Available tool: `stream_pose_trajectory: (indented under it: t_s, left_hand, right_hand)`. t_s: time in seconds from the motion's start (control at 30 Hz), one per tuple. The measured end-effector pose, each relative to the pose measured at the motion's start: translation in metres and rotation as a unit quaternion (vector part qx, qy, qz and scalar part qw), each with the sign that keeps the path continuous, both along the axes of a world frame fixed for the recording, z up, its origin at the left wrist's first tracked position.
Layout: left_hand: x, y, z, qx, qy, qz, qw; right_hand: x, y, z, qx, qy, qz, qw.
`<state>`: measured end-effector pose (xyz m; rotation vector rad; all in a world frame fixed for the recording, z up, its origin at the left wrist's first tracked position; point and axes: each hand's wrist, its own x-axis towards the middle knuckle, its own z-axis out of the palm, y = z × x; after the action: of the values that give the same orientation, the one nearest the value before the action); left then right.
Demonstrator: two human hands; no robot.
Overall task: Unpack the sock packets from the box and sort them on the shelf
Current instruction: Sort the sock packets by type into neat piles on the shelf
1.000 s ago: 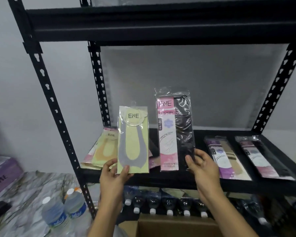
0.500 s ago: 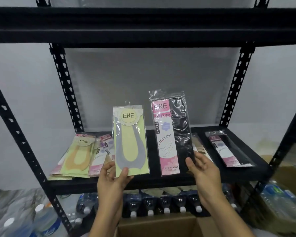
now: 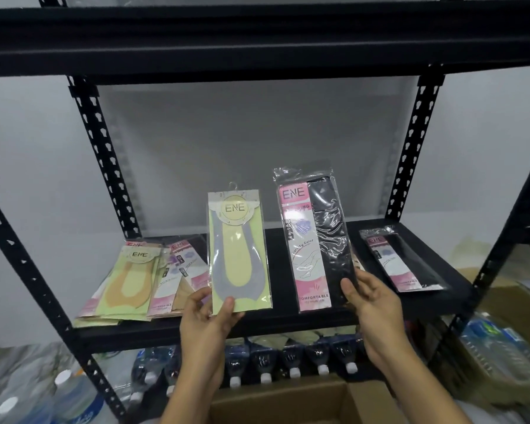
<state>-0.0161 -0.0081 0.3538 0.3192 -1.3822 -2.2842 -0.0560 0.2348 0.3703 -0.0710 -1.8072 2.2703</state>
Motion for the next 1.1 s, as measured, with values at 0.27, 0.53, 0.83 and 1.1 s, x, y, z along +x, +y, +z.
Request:
stream_pose_trajectory:
  t_s: [0.27, 0.53, 0.83, 1.1]
  left_hand:
    - [-0.018, 0.048, -0.004, 0.005, -0.013, -0.056, 0.998]
    - [-0.027, 0.093, -0.021, -0.012, -0.036, -0.089, 0.995]
    - [-0.036, 0.090, -0.046, -0.009, -0.054, -0.079, 0.995]
    - [-0.042, 0.081, -0.054, -0.012, -0.056, -0.053, 0.997]
  right_hand:
    - [-0.023, 0.069, -0.008, 0.021, -0.034, -0.079, 0.996]
    - [-0.061, 0.151, -0.015, 0.104, -0.067, -0.154, 0.980]
    - [-0.135, 0.206, -0.030, 0.176, -0.142, -0.186, 0.956]
    - [-0.152, 0.212, -0.038, 0.276, -0.194, -0.193, 0.921]
